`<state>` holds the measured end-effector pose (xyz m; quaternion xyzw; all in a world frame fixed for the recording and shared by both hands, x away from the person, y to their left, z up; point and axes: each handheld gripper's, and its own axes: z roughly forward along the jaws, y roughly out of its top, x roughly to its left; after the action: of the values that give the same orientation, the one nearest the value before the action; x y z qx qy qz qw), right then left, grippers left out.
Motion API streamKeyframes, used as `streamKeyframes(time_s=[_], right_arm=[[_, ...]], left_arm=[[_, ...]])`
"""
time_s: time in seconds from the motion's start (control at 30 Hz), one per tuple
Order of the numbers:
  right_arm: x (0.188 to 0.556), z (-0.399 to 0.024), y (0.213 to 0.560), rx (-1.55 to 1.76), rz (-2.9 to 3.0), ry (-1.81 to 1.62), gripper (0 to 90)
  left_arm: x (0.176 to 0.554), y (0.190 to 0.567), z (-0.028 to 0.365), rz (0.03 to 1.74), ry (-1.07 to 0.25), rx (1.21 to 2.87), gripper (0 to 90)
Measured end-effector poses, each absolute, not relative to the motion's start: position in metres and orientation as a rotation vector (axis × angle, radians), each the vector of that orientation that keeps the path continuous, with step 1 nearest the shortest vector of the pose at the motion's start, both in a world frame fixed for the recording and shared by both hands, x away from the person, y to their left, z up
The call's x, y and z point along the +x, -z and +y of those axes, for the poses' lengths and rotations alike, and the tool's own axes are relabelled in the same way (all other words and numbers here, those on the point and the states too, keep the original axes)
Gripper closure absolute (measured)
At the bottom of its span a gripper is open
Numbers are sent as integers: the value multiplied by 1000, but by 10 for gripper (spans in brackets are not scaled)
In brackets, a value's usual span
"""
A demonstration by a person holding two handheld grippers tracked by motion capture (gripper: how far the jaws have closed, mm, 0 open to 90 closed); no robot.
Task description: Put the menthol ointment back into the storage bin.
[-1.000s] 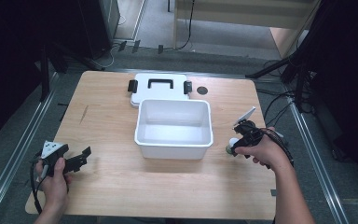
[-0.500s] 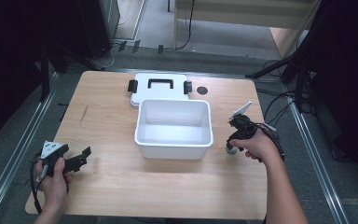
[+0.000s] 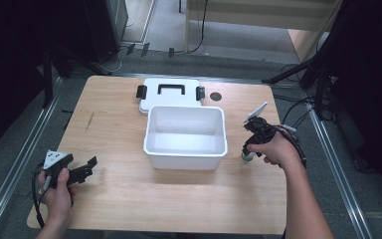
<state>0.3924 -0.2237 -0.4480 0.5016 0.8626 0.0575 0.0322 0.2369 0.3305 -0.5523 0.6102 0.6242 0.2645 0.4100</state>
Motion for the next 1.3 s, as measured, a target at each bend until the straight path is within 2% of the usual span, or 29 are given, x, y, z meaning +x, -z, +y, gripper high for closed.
streamKeyframes(time_s=[0.53,1.3], right_arm=[[395,-204,385,1432,2729,-220,520],[399,-162,332,1326,2770,-227,521]], left_arm=[[237,552,330,1570,-664,1538,91],[237,552,331,1565,-667,1550,91]])
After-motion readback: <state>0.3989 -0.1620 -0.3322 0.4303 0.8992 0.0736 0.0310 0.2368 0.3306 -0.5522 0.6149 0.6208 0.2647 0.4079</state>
